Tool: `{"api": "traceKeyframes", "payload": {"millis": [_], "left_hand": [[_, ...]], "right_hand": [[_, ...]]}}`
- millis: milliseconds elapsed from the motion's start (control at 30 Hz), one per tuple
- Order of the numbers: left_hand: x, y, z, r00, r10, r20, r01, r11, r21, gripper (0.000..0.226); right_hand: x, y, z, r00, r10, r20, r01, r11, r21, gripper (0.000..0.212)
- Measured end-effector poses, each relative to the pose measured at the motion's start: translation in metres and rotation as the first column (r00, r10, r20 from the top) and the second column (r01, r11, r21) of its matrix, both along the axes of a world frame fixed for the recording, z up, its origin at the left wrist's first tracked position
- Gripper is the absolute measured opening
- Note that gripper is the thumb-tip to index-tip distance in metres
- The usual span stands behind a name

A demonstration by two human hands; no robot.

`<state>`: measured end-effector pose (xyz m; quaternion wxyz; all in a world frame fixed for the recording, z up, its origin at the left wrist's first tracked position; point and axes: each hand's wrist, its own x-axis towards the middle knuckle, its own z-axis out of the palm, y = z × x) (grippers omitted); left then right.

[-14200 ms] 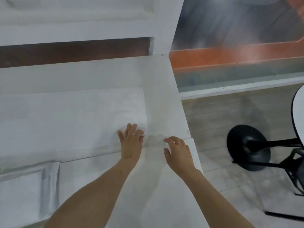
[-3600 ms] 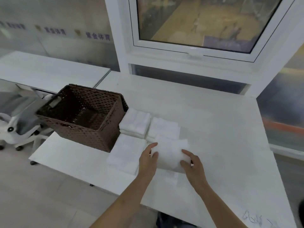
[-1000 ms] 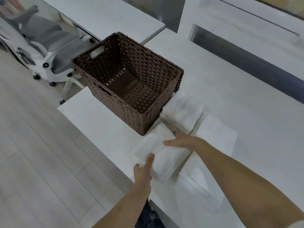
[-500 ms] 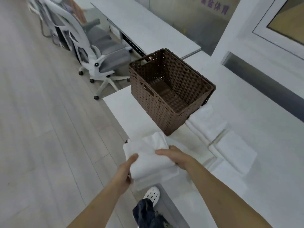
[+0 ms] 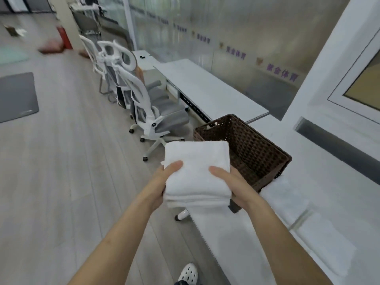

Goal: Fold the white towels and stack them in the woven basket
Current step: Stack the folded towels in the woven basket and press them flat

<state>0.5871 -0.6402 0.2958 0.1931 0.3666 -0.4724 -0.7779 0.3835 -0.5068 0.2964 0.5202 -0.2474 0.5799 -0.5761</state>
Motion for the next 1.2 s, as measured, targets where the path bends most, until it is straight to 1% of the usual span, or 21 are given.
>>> {"api": "traceKeyframes", "payload": {"millis": [100,233,300,367,433,600,700,767,833,900,933,967,1000,1033,1067,1100,1200], "left_hand": [[-0.040,-0.040,0.026,0.999,-0.041,-0.009,0.040,0.998,-0.056,0.060],[-0.098,-0.086,0.050,0.992,-0.126,0.033,0.128,0.988,-0.087,0.054],[-0.124,-0.108,0.055,0.980,-0.192,0.043,0.196,0.976,-0.097,0.059],[-0.150,-0.131,0.055,0.963,-0.262,0.060,0.266,0.959,-0.093,0.071],[-0.177,-0.151,0.054,0.942,-0.320,0.099,0.328,0.941,-0.082,0.074],[-0.243,-0.188,0.046,0.852,-0.503,0.143,0.513,0.857,-0.043,0.069],[-0.282,-0.209,0.032,0.778,-0.582,0.236,0.609,0.791,-0.057,0.068],[-0.306,-0.224,0.022,0.712,-0.618,0.334,0.678,0.728,-0.097,0.074],[-0.328,-0.240,0.010,0.680,-0.572,0.459,0.710,0.670,-0.216,0.081],[-0.346,-0.258,-0.004,0.726,-0.433,0.534,0.675,0.597,-0.434,0.078],[-0.354,-0.270,-0.014,0.740,-0.371,0.561,0.665,0.528,-0.528,0.073],[-0.362,-0.282,-0.026,0.736,-0.332,0.591,0.674,0.448,-0.588,0.065],[-0.369,-0.294,-0.041,0.711,-0.318,0.627,0.702,0.367,-0.610,0.057],[-0.375,-0.304,-0.055,0.674,-0.329,0.661,0.738,0.313,-0.598,0.051],[-0.380,-0.311,-0.070,0.634,-0.365,0.682,0.774,0.303,-0.556,0.047],[-0.381,-0.315,-0.079,0.604,-0.405,0.686,0.797,0.322,-0.511,0.048],[-0.381,-0.322,-0.098,0.558,-0.461,0.690,0.828,0.363,-0.428,0.058]], "right_hand": [[-0.029,-0.026,0.018,0.998,-0.058,0.006,0.058,0.996,-0.066,0.048],[-0.069,-0.059,0.028,0.986,-0.152,0.075,0.158,0.984,-0.084,0.051],[-0.089,-0.074,0.026,0.972,-0.211,0.106,0.220,0.972,-0.081,0.050],[-0.106,-0.088,0.022,0.957,-0.265,0.121,0.275,0.959,-0.072,0.049],[-0.120,-0.098,0.017,0.935,-0.322,0.150,0.333,0.942,-0.050,0.050],[-0.149,-0.117,-0.003,0.839,-0.489,0.240,0.499,0.866,0.020,0.051],[-0.159,-0.129,-0.023,0.761,-0.574,0.303,0.580,0.811,0.080,0.050],[-0.165,-0.138,-0.038,0.703,-0.628,0.334,0.630,0.768,0.117,0.048],[-0.171,-0.147,-0.052,0.643,-0.678,0.358,0.674,0.722,0.158,0.049],[-0.175,-0.156,-0.065,0.593,-0.718,0.364,0.702,0.682,0.203,0.049],[-0.177,-0.160,-0.072,0.568,-0.737,0.366,0.714,0.663,0.227,0.050],[-0.178,-0.165,-0.078,0.544,-0.758,0.359,0.725,0.641,0.252,0.052],[-0.180,-0.168,-0.085,0.524,-0.779,0.343,0.737,0.617,0.276,0.054],[-0.182,-0.172,-0.092,0.508,-0.798,0.324,0.747,0.595,0.296,0.057],[-0.183,-0.176,-0.098,0.493,-0.813,0.310,0.755,0.577,0.312,0.059],[-0.185,-0.181,-0.104,0.479,-0.824,0.304,0.761,0.562,0.324,0.060],[-0.191,-0.200,-0.122,0.457,-0.836,0.303,0.768,0.543,0.340,0.057]]}}
